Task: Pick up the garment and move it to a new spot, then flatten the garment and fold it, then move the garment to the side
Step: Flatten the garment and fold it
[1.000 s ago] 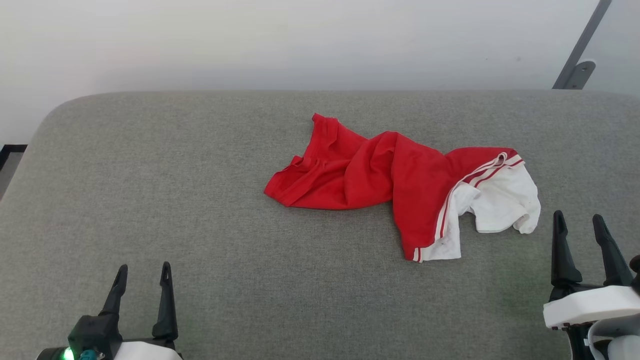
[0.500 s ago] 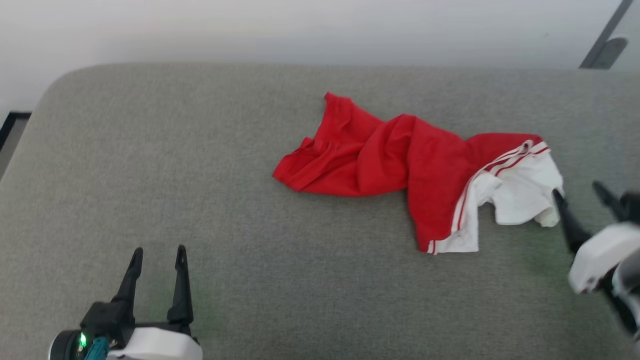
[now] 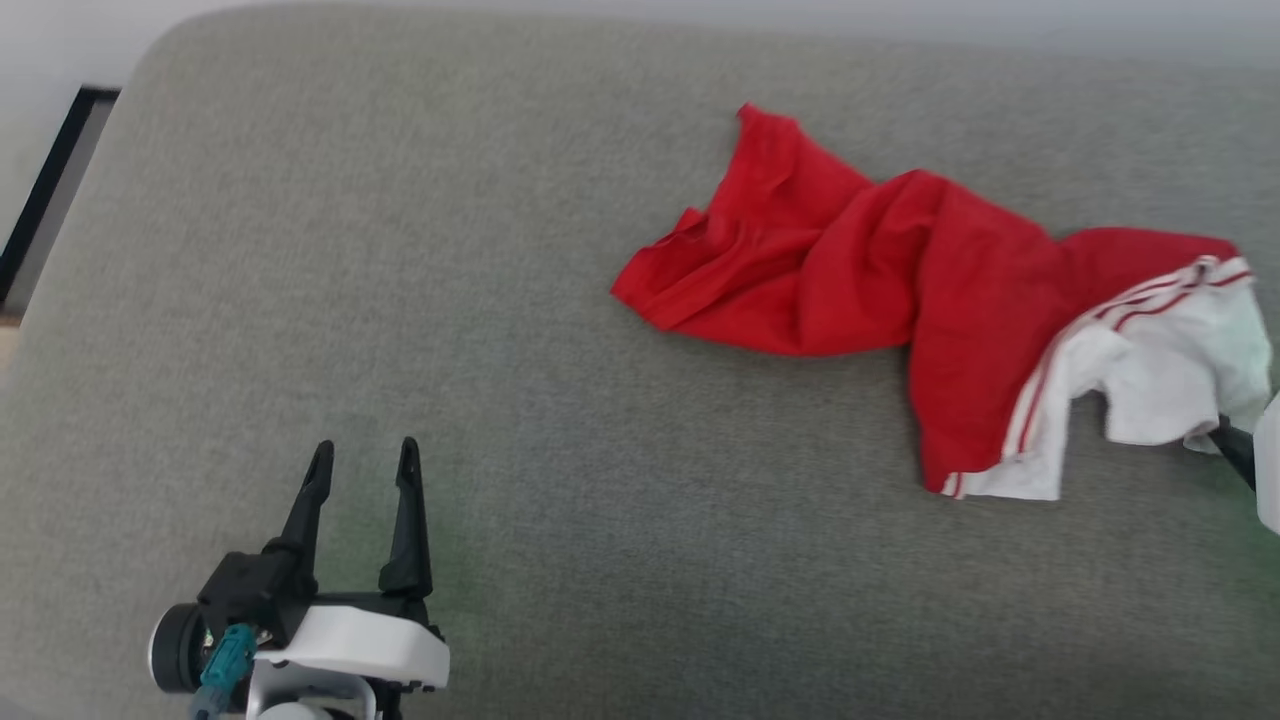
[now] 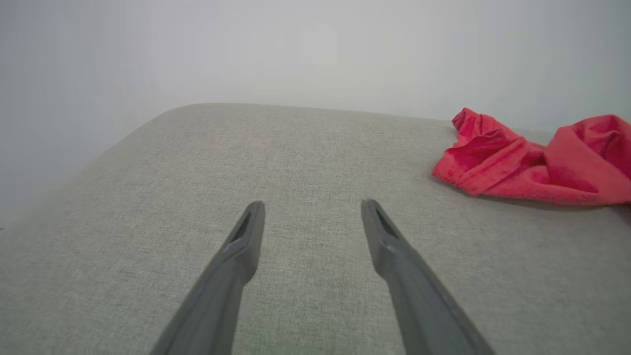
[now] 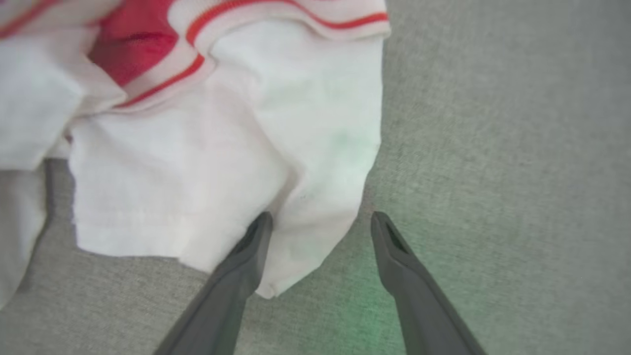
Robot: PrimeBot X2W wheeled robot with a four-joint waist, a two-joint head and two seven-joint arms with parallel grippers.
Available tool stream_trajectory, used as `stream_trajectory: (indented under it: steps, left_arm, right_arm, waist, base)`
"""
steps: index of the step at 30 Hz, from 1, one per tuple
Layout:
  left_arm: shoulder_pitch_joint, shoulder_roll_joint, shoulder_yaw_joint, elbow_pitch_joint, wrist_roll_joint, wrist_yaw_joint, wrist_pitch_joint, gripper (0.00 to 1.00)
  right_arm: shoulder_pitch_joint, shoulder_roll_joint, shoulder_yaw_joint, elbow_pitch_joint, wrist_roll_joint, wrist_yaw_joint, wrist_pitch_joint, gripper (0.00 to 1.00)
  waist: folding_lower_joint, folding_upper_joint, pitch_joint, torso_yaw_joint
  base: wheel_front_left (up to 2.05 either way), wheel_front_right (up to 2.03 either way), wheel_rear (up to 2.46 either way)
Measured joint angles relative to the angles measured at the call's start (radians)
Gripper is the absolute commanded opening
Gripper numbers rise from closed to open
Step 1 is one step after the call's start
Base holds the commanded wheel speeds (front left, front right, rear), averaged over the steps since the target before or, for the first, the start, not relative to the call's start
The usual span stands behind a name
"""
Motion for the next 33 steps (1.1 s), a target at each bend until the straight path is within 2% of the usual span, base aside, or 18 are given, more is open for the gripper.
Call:
stream_trajectory:
  steps: [5, 6, 7, 8, 13, 18, 21, 26, 27, 28, 29, 33]
  left_arm:
    - [-0.022, 0.000, -0.022, -0.001, -0.016, 0.016, 0.000, 1.00]
    - [-0.025, 0.000, -0.026, -0.001, -0.018, 0.018, 0.000, 1.00]
    - [-0.027, -0.001, -0.028, -0.002, -0.019, 0.021, 0.000, 1.00]
    - [-0.027, 0.000, -0.029, -0.006, -0.020, 0.026, 0.000, 1.00]
    - [-0.038, 0.000, -0.035, -0.007, -0.019, 0.028, 0.000, 1.00]
    - [-0.046, 0.000, -0.035, -0.008, -0.014, 0.024, 0.000, 1.00]
    - [-0.050, -0.001, -0.034, -0.011, -0.007, 0.019, 0.000, 1.00]
    - [-0.050, -0.001, -0.030, -0.011, 0.002, 0.010, 0.000, 1.00]
    - [-0.051, -0.001, -0.030, -0.011, 0.004, 0.005, 0.000, 1.00]
    - [-0.053, -0.001, -0.032, -0.011, 0.004, 0.000, 0.000, 1.00]
    - [-0.056, 0.000, -0.035, -0.010, 0.006, -0.009, 0.000, 1.00]
    - [-0.101, 0.009, -0.056, -0.009, 0.056, -0.047, 0.000, 1.00]
  right_arm:
    - [-0.042, -0.020, 0.037, 0.047, 0.042, 0.000, 0.042, 1.00]
    - [-0.045, -0.025, 0.047, 0.050, 0.049, 0.000, 0.043, 0.57]
    - [-0.051, -0.028, 0.050, 0.056, 0.055, 0.000, 0.043, 0.41]
    - [-0.063, -0.029, 0.052, 0.064, 0.077, 0.000, 0.042, 0.00]
    - [-0.074, -0.047, 0.052, 0.086, 0.082, 0.005, -0.002, 0.00]
    - [-0.044, -0.129, 0.008, 0.154, 0.069, 0.003, -0.063, 0.00]
    - [-0.035, -0.153, -0.025, 0.196, 0.068, 0.002, -0.089, 0.00]
    - [-0.035, -0.154, -0.052, 0.253, 0.051, 0.002, -0.128, 0.00]
    - [-0.039, -0.143, -0.056, 0.259, 0.046, 0.002, -0.149, 0.27]
    - [-0.044, -0.131, -0.061, 0.265, 0.042, 0.002, -0.171, 0.80]
    - [-0.049, -0.120, -0.067, 0.273, 0.029, 0.002, -0.199, 1.00]
    - [-0.053, -0.090, -0.112, 0.316, -0.019, 0.002, -0.349, 1.00]
  waist:
    - [0.0000, 0.0000, 0.042, 0.029]
    - [0.0000, 0.0000, 0.049, 0.033]
    - [0.0000, 0.0000, 0.055, 0.037]
    - [0.0000, 0.0000, 0.063, 0.039]
    - [0.0000, 0.0000, 0.069, 0.022]
    - [0.0000, 0.0000, 0.065, 0.006]
    - [0.0000, 0.0000, 0.064, -0.004]
    - [0.0000, 0.0000, 0.063, -0.022]
    - [0.0000, 0.0000, 0.062, -0.026]
    - [0.0000, 0.0000, 0.061, -0.030]
    - [0.0000, 0.0000, 0.059, -0.034]
    - [0.0000, 0.0000, 0.043, -0.044]
  base:
    - [0.00, 0.00, 0.00]
    - [0.00, 0.00, 0.00]
    - [0.00, 0.00, 0.00]
    - [0.00, 0.00, 0.00]
    - [0.00, 0.00, 0.00]
    - [0.00, 0.00, 0.00]
    - [0.00, 0.00, 0.00]
    - [0.00, 0.00, 0.00]
    - [0.00, 0.00, 0.00]
    - [0.00, 0.00, 0.00]
    - [0.00, 0.00, 0.00]
    - [0.00, 0.00, 0.00]
